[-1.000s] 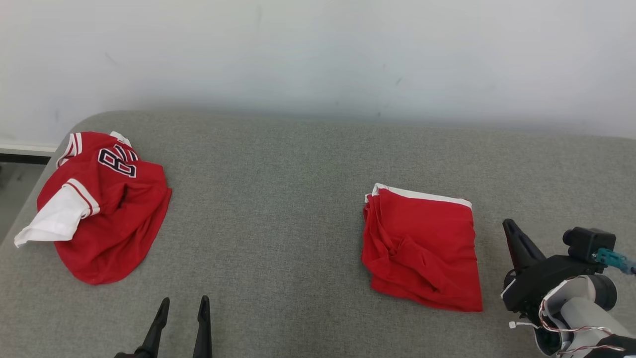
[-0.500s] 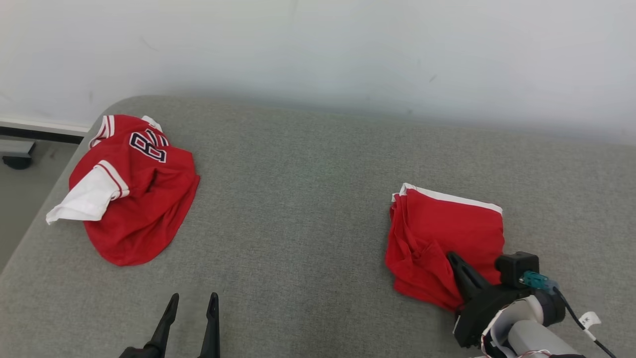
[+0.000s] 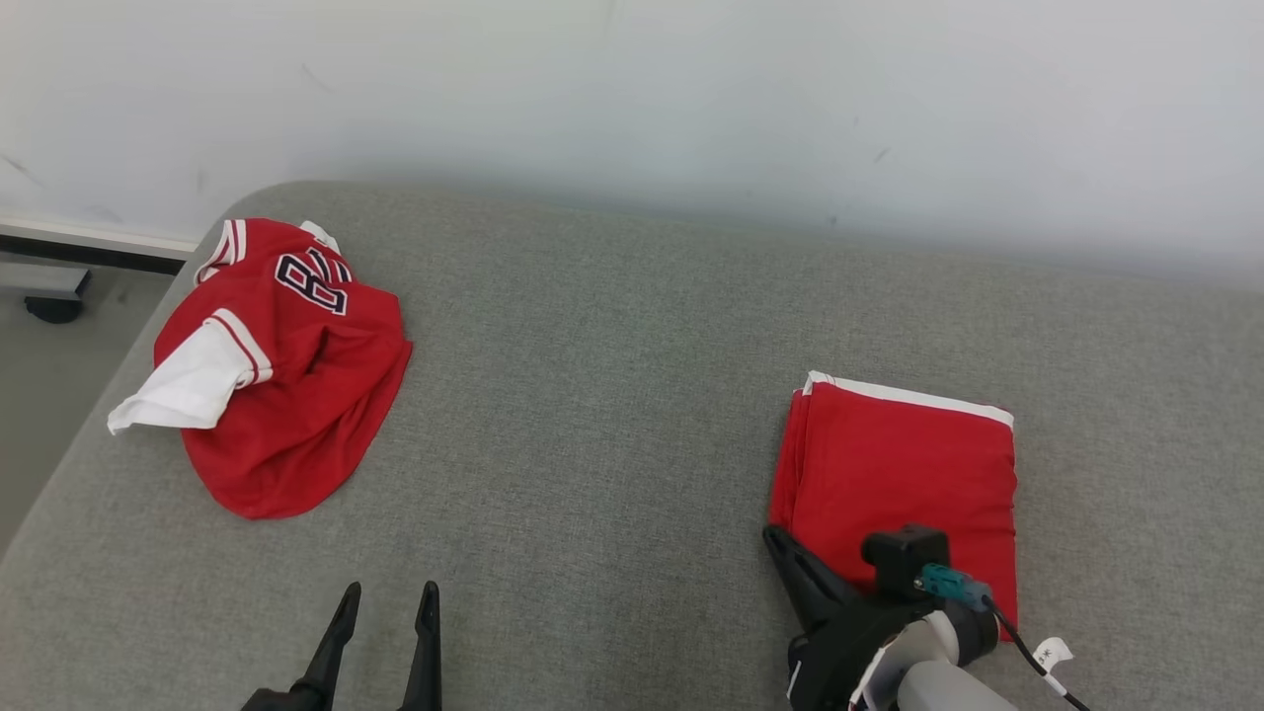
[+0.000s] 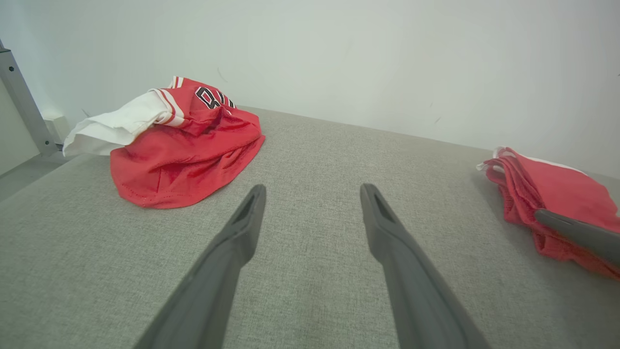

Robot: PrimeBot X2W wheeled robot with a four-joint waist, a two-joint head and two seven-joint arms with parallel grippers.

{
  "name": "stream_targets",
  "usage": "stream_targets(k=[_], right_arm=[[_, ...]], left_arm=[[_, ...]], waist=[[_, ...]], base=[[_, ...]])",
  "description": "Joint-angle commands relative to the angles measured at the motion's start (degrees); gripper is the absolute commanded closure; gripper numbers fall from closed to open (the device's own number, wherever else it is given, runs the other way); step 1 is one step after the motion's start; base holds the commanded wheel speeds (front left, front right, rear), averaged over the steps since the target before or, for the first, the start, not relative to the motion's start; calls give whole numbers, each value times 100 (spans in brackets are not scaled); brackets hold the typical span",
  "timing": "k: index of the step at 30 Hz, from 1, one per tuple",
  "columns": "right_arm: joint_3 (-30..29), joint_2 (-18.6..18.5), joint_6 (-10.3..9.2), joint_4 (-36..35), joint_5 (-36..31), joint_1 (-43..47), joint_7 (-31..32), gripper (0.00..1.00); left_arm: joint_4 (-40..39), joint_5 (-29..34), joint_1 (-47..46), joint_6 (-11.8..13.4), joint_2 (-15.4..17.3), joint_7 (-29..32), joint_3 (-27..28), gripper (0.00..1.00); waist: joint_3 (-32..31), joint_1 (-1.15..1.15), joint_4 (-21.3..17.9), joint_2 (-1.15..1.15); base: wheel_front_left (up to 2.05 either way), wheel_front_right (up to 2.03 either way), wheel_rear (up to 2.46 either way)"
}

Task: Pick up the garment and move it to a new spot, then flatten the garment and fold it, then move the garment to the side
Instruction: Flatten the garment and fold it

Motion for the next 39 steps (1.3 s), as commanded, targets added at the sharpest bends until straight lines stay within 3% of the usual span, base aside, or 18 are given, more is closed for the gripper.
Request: stream_targets(k=[1, 6, 13, 21, 28, 39], right_arm=[[-4, -6, -14, -23, -43, 16, -10, 100], [-431, -22, -14, -583, -270, 8, -10, 100], [-1948, -111, -14, -2266, -1241, 687, -9, 100], [-3174, -7, -14, -3387, -1875, 1715, -10, 100], [-3613, 135, -14, -3760, -2133, 2286, -9, 100], [-3839, 393, -14, -3896, -2484, 2977, -10, 100]], left_arm=[[8, 13, -32, -21, -4, -9, 6, 0], [-24, 12, -36, 8, -4, -9, 41, 0], [-36, 65, 120, 51, -2, -9, 176, 0], [-34, 136, 198, 53, -3, -9, 315, 0], [-79, 320, 273, 91, -2, -9, 432, 0], [-84, 414, 393, 93, -3, -9, 572, 0]], waist=[[11, 0, -15, 0], [27, 0, -153, 0], [-110, 0, -549, 0], [-258, 0, -888, 0], [-335, 0, -1170, 0], [-397, 0, -1345, 0]], base=[[0, 0, 0], [0, 0, 0], [0, 0, 0], [0, 0, 0], [0, 0, 0], [0, 0, 0]])
